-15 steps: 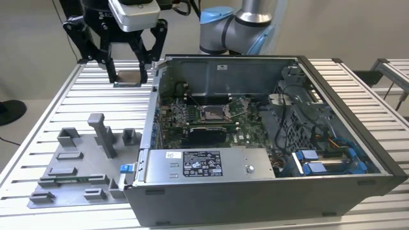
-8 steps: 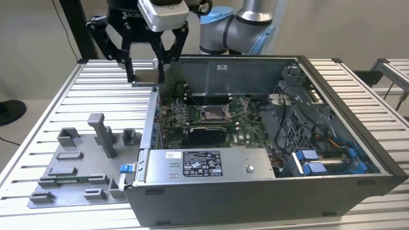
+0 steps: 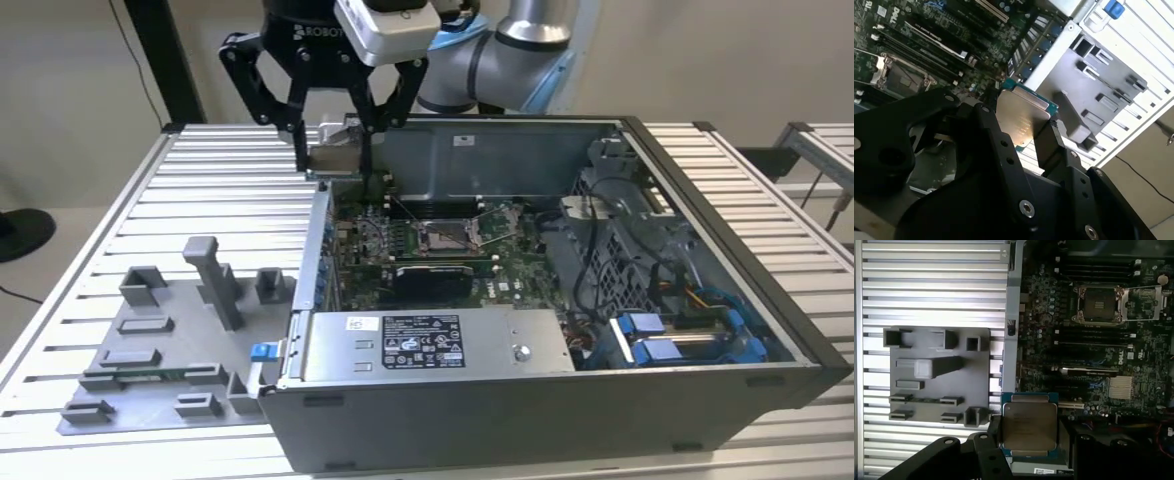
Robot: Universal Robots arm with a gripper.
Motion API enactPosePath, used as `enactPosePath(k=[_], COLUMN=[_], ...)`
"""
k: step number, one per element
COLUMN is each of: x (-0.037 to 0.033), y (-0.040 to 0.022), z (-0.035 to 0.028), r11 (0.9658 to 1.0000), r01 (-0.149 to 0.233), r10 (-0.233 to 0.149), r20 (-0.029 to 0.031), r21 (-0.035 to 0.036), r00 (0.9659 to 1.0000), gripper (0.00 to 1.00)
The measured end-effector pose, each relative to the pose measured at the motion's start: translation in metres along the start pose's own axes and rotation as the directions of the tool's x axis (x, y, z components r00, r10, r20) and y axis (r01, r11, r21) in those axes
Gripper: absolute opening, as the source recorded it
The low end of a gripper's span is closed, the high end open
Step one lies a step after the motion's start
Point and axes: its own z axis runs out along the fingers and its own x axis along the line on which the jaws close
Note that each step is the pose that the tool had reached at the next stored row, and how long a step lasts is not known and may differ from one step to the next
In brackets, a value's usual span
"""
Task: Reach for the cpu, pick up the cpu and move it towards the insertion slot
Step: 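Pick up the cpu and move it towards the insertion slot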
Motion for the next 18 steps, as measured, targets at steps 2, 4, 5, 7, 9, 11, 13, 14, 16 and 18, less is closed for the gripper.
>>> enactPosePath(k=[2,4,5,7,9,11,13,14,16,18], x=[-0.0056,-0.0106,-0.0125,-0.0166,-0.0209,-0.0244,-0.0283,-0.0301,-0.0343,-0.0384], y=[-0.0001,-0.0002,-0.0002,-0.0003,-0.0003,-0.0004,-0.0003,-0.0002,-0.0002,-0.0001], z=[-0.0003,-0.0005,-0.0006,-0.0007,-0.0009,-0.001,-0.0012,-0.0013,-0.0014,-0.0016], r11=[1.0,1.0,1.0,1.0,1.0,1.0,1.0,1.0,1.0,1.0], r01=[0.0,0.0,0.0,0.0,0.0,0.0,0.0,0.0,0.0,0.0], r10=[0.0,0.0,0.0,0.0,0.0,0.0,0.0,0.0,0.0,0.0], r20=[-0.0001,-0.0001,-0.0002,-0.0001,-0.0001,-0.0001,-0.0001,0.0002,0.0009,0.0019], r21=[0.0001,0.0001,0.0002,0.0002,0.0003,0.0004,0.0003,0.0003,0.0004,0.0004], r00=[1.0,1.0,1.0,1.0,1.0,1.0,1.0,1.0,1.0,1.0], gripper=[0.0,0.0,0.0,0.0,0.0,0.0,0.0,0.0,0.0,0.0])
